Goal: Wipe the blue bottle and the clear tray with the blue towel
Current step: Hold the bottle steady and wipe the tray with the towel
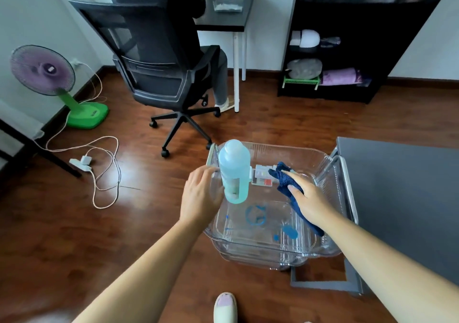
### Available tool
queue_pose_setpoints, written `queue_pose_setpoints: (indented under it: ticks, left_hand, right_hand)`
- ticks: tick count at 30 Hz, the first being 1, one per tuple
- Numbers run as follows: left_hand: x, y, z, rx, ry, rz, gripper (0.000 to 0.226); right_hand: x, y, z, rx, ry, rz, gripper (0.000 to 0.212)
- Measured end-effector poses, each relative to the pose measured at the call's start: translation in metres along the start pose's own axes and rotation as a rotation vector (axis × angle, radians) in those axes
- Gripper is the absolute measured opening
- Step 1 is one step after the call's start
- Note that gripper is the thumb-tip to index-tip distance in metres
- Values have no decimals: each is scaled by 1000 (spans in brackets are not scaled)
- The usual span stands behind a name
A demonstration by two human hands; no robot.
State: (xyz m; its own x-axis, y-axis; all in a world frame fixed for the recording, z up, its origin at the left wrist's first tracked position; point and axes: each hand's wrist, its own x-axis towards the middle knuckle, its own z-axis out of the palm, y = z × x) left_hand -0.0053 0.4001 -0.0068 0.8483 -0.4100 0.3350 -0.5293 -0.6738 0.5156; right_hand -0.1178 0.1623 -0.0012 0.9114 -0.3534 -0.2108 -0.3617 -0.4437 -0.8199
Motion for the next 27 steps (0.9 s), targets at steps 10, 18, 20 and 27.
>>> queue_pose_setpoints:
  ticks: [10, 18, 20, 27]
  left_hand:
    - [31, -35, 14, -30, -355, 62, 68]
    - [26, -37, 17, -13, -355, -9, 59]
    - [27, -37, 17, -9, -359, -21, 59]
    - [27, -39, 19, -22, -380, -35, 63]
  right_hand:
    - [35, 73, 74, -199, -129, 155, 45]
    - [28, 98, 109, -708, -557, 70, 51]
    - [23, 108, 87, -803, -586, 44, 55]
    - [43, 94, 84, -892, -482, 93, 61]
